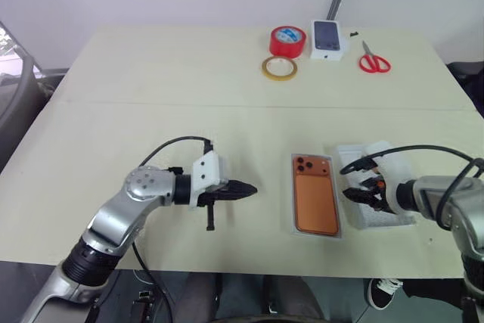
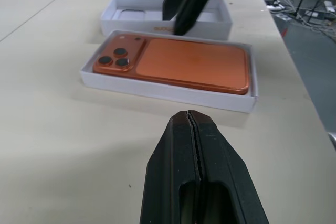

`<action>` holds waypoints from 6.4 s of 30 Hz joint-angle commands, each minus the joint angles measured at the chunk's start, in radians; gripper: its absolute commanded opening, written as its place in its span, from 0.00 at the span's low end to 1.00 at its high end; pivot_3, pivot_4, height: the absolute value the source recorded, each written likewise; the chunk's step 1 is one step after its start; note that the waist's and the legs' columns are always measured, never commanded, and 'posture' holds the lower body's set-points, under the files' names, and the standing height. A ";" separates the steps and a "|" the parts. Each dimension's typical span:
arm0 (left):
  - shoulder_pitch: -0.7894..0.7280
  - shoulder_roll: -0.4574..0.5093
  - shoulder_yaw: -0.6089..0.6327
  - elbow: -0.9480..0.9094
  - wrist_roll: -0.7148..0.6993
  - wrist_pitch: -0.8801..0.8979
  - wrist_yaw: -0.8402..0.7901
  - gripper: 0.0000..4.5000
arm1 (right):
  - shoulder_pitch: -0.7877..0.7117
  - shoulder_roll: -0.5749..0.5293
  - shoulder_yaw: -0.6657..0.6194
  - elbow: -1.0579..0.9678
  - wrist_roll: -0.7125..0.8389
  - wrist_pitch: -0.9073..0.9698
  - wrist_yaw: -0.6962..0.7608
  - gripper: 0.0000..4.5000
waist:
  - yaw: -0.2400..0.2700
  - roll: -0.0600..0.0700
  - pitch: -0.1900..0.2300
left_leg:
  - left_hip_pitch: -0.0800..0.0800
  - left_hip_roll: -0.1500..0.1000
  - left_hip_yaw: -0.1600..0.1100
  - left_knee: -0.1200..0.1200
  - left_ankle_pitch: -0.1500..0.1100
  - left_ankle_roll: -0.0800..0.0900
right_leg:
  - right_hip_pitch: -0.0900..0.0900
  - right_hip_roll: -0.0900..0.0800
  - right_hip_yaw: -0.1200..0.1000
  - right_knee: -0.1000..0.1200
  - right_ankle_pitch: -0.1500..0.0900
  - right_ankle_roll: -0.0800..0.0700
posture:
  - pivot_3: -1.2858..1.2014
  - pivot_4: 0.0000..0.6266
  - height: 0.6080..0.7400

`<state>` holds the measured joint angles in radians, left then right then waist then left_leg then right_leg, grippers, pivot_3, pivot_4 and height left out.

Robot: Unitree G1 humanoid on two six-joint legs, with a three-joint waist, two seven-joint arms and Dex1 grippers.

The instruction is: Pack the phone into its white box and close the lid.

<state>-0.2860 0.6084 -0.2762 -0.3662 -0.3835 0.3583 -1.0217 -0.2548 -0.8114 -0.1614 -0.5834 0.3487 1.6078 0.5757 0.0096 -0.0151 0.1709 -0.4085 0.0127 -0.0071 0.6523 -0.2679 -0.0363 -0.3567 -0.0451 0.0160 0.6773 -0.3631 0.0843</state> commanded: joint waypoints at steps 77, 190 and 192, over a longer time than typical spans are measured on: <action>-0.195 -0.238 -0.190 0.255 0.198 0.067 0.035 0.00 | 0.106 -0.404 0.075 -0.085 0.604 -0.473 -0.258 0.01 | 0.000 0.003 0.002 | -0.002 0.002 0.002 0.008 -0.003 0.005 | 0.000 0.001 0.001 0.003 0.000 0.000 | 0.52 0.24 1.00; -0.250 -0.154 0.239 0.325 0.070 0.153 0.140 0.00 | 0.280 -0.125 -0.207 -0.117 0.235 -0.736 0.000 0.01 | -0.006 0.002 0.001 | -0.001 0.002 0.001 0.010 -0.003 0.006 | 0.000 0.003 0.002 0.005 0.000 0.001 | 0.52 0.24 1.00; -0.204 -0.079 0.332 0.331 0.051 0.153 0.146 0.00 | 0.245 -0.097 -0.215 -0.047 0.235 -0.775 0.003 0.01 | -0.005 0.002 0.001 | -0.001 0.002 0.001 0.010 -0.003 0.006 | 0.001 0.003 0.002 0.005 0.000 0.001 | 0.52 0.24 1.00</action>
<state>-0.4959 0.5058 -0.0089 -0.0059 -0.3046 0.5194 -0.8744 0.0120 -0.9206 -0.3417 -0.6536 0.5908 0.8766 0.5733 0.0045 -0.0130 0.1721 -0.4098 0.0150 -0.0061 0.6627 -0.2712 -0.0304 -0.3560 -0.0424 0.0175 0.6819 -0.3631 0.0852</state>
